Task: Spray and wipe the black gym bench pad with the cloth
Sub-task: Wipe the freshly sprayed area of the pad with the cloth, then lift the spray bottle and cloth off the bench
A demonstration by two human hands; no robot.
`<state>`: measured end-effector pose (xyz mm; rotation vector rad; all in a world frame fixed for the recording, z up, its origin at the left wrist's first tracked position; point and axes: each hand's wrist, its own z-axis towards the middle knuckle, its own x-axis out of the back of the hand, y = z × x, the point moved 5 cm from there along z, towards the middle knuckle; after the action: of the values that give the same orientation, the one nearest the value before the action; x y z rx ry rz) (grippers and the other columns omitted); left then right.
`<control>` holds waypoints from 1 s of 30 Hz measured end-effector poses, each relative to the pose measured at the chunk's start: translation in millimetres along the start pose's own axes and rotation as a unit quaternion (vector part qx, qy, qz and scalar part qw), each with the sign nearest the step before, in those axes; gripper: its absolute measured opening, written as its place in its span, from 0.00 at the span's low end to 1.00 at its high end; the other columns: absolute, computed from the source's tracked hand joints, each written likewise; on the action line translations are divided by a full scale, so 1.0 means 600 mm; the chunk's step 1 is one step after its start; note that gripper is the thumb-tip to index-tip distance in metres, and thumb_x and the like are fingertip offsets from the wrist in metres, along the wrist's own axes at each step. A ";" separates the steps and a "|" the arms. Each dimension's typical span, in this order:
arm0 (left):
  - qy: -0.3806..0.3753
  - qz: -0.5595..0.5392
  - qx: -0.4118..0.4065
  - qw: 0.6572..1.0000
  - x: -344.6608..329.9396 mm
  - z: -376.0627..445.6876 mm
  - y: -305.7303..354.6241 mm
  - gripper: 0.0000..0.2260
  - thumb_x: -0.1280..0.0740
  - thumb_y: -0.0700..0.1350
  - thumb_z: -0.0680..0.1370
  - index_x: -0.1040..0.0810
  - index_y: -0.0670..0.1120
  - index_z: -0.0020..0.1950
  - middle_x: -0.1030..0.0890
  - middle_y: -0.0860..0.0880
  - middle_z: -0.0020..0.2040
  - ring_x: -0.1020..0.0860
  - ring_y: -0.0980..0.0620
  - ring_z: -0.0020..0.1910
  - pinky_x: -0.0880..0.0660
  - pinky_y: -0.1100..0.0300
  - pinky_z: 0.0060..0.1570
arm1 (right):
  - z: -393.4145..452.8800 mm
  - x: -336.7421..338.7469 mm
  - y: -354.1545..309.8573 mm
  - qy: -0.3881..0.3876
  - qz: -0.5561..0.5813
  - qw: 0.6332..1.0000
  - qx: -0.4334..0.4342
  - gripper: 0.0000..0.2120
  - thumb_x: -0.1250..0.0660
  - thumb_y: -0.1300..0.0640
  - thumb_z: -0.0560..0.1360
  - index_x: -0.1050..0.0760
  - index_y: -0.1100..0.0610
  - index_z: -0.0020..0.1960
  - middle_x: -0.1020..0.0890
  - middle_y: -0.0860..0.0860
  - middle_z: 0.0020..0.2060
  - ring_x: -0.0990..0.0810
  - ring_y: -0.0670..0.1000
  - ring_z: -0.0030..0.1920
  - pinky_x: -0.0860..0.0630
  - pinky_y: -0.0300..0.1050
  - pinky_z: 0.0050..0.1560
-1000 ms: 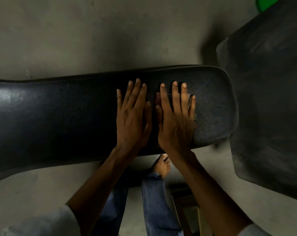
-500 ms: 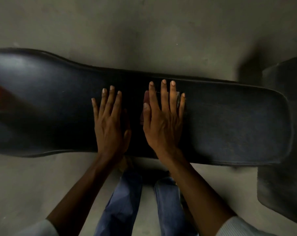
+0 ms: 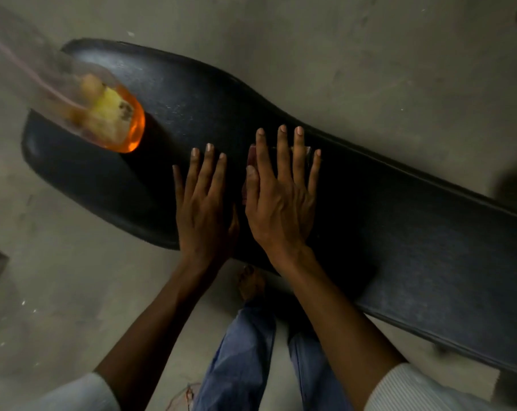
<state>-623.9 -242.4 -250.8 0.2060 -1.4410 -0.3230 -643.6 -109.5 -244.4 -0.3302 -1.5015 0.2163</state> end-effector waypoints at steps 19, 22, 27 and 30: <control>0.193 -0.256 0.513 0.796 0.157 0.003 -0.075 0.35 0.20 0.60 0.72 0.30 0.45 0.69 0.25 0.46 0.64 0.23 0.51 0.55 0.25 0.57 0.51 | 0.004 0.081 0.015 -0.125 0.181 0.922 -0.319 0.40 0.19 0.48 0.74 0.32 0.59 0.79 0.25 0.60 0.73 0.27 0.63 0.74 0.29 0.57 0.72; 0.220 -0.250 0.455 0.826 0.185 0.033 -0.110 0.46 0.17 0.61 0.66 0.32 0.46 0.77 0.26 0.46 0.71 0.24 0.51 0.65 0.25 0.55 0.67 | 0.021 0.075 0.011 -0.150 0.220 0.903 -0.336 0.27 0.18 0.53 0.72 0.21 0.58 0.67 0.19 0.58 0.66 0.19 0.61 0.65 0.19 0.55 0.63; 0.190 -0.290 0.386 0.855 0.221 0.100 -0.130 0.40 0.18 0.60 0.69 0.29 0.50 0.77 0.20 0.52 0.69 0.21 0.59 0.66 0.24 0.60 0.68 | 0.023 0.076 -0.018 -0.171 0.409 0.813 -0.379 0.16 0.21 0.63 0.74 0.19 0.52 0.58 0.14 0.53 0.53 0.13 0.53 0.50 0.13 0.54 0.51; 0.178 -0.288 0.376 0.863 0.229 0.120 -0.129 0.15 0.21 0.54 0.76 0.17 0.44 0.52 0.16 0.50 0.44 0.21 0.61 0.40 0.24 0.61 0.46 | 0.025 0.090 -0.039 -0.149 0.482 0.769 -0.393 0.15 0.23 0.67 0.76 0.21 0.55 0.59 0.15 0.51 0.48 0.15 0.52 0.47 0.17 0.47 0.44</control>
<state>-688.8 -357.8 -138.8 1.2884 -1.0429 -0.1702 -656.5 -111.8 -185.3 -1.8380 -1.5440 0.4553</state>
